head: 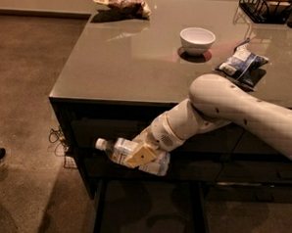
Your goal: Place blue plastic bottle into bottom drawer
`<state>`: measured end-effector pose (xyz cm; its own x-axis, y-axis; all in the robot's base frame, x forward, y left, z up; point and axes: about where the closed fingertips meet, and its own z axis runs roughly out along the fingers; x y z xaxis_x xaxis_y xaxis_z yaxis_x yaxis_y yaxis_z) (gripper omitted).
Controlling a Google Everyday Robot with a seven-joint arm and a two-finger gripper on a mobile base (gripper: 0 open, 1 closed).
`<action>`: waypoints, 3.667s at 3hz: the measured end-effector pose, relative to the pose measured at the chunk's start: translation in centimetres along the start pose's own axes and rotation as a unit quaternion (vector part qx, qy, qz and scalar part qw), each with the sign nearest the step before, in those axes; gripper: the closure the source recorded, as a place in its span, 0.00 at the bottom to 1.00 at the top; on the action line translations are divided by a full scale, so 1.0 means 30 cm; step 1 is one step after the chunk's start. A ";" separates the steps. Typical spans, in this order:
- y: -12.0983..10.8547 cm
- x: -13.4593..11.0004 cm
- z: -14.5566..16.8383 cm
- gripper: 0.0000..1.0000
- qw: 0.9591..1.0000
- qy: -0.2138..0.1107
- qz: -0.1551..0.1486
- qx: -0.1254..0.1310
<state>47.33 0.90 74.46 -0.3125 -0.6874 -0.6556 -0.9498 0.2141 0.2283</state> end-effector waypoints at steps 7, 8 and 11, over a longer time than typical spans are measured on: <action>-0.271 0.561 0.703 1.00 0.991 0.032 0.122 0.052; -0.319 0.666 0.873 1.00 0.990 0.027 0.118 0.072; -0.362 0.774 1.050 1.00 0.987 0.023 0.139 0.072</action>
Offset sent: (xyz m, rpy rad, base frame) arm 0.0243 -0.0183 -0.1780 -0.0625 0.1522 -0.2600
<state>49.88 4.48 34.09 -0.5637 -0.6180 -0.5480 -0.8208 0.4932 0.2881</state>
